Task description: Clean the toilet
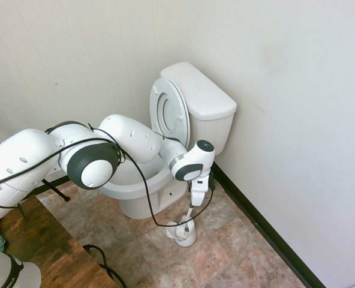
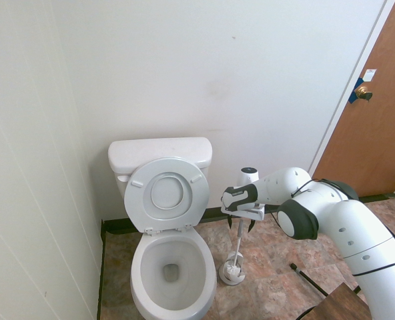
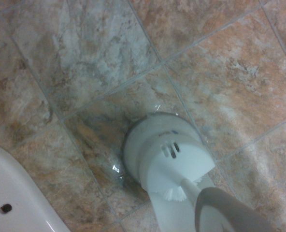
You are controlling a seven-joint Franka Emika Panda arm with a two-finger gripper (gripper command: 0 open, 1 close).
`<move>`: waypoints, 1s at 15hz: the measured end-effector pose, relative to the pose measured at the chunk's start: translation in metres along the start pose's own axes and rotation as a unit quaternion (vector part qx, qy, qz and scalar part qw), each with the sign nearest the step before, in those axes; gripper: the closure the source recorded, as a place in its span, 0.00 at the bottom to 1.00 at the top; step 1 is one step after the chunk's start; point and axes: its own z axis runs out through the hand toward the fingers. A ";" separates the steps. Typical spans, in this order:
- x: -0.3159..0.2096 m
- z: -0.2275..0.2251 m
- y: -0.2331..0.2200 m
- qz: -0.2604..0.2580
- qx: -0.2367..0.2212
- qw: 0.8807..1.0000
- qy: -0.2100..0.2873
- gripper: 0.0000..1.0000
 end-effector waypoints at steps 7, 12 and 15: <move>0.003 0.015 -0.008 0.004 -0.016 1.000 0.007 1.00; 0.002 0.018 -0.007 0.003 -0.018 1.000 0.007 1.00; 0.002 0.018 -0.007 0.003 -0.018 1.000 0.007 1.00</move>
